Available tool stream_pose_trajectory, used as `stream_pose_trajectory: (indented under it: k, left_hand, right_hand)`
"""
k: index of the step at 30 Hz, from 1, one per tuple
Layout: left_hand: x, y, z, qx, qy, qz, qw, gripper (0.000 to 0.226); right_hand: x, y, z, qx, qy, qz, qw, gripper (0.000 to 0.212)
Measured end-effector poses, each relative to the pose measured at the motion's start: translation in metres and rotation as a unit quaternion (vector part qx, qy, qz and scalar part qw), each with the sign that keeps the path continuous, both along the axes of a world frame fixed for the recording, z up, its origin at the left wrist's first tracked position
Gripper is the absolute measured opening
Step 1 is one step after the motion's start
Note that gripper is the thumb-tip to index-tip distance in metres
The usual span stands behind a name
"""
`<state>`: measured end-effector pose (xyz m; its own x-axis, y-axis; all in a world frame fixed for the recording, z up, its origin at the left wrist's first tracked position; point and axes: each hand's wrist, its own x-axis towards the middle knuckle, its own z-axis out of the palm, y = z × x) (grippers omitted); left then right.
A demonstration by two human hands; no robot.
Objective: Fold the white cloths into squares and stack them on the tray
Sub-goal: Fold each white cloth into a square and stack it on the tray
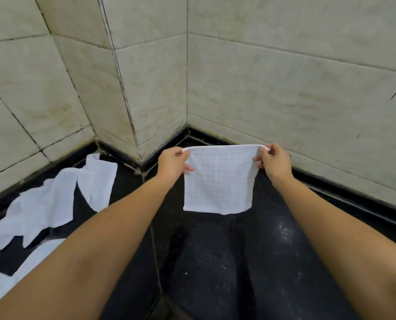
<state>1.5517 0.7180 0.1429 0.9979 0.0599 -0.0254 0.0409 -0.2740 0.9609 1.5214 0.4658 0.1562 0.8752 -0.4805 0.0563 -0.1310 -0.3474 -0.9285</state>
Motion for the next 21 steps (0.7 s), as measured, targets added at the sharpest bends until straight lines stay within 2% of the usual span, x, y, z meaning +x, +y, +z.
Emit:
stream_pose_trajectory:
  k: [3,7,13,21]
  left_hand:
    - [0.010,-0.005,0.002,-0.087,0.031,0.016,0.996,0.026]
    - [0.007,-0.004,0.002,-0.122,0.032,0.005,0.992,0.021]
    - [-0.026,0.007,-0.035,-0.078,0.068,-0.042,0.994,0.010]
    - [-0.099,0.009,-0.095,0.005,0.199,-0.095,0.975,0.014]
  right_hand:
    - [0.009,-0.002,0.003,0.039,-0.007,-0.001,0.999,0.008]
    - [0.005,-0.010,0.003,0.022,-0.017,0.018,0.999,0.008]
    - [-0.036,-0.016,-0.031,0.029,-0.008,0.051,0.998,0.024]
    - [-0.107,-0.026,-0.114,0.031,0.145,0.075,0.986,0.020]
